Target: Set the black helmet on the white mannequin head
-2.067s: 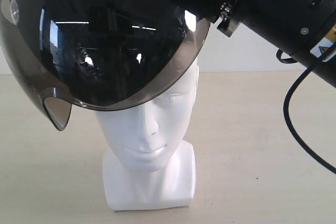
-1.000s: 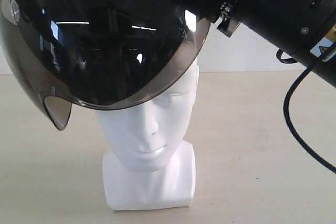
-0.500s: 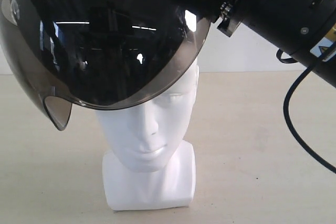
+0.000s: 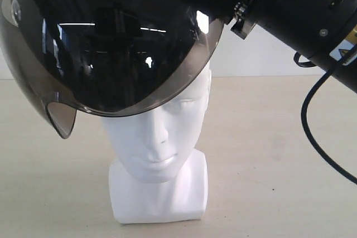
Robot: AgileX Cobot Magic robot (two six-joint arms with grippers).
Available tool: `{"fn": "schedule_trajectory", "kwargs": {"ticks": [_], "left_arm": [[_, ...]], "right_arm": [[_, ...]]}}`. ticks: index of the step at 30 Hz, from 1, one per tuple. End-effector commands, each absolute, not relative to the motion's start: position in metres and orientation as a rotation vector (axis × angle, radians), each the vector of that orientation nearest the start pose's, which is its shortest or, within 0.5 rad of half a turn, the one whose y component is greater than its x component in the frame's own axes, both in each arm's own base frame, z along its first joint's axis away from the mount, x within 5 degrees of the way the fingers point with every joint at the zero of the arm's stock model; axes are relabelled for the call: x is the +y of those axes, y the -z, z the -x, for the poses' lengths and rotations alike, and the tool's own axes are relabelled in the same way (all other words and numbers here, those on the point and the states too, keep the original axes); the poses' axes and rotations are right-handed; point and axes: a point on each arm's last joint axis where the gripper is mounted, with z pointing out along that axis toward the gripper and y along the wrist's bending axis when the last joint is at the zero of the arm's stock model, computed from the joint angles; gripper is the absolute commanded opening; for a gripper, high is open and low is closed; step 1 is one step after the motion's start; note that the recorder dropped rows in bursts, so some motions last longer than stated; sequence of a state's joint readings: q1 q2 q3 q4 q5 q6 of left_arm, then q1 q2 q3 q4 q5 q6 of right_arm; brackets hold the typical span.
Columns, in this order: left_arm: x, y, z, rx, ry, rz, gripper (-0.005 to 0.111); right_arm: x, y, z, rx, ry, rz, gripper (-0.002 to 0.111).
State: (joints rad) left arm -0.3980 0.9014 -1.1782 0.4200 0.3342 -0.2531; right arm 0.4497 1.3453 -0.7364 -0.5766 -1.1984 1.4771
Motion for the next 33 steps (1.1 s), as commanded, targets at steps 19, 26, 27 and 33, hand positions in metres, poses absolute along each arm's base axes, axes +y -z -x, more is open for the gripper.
{"fn": "schedule_trajectory", "kwargs": {"ticks": [19,26,27,33], "left_arm": [[-0.118,-0.525,-0.172,1.459,0.207,-1.367,0.004],[-0.123,-0.517,-0.186,1.502,0.221,-1.363,0.004],[-0.124,-0.516,-0.190,1.517,0.217,-1.350,0.004],[-0.125,-0.515,-0.205,1.518,0.159,-1.288,0.004]], "right_arm": [[0.145,-0.359,-0.223,1.132,-1.677,0.069,0.000],[0.145,-0.358,-0.223,1.137,-1.666,0.072,0.000],[0.145,-0.358,-0.224,1.141,-1.661,0.073,0.000],[0.146,-0.353,-0.228,1.203,-1.614,0.047,0.000]]}}
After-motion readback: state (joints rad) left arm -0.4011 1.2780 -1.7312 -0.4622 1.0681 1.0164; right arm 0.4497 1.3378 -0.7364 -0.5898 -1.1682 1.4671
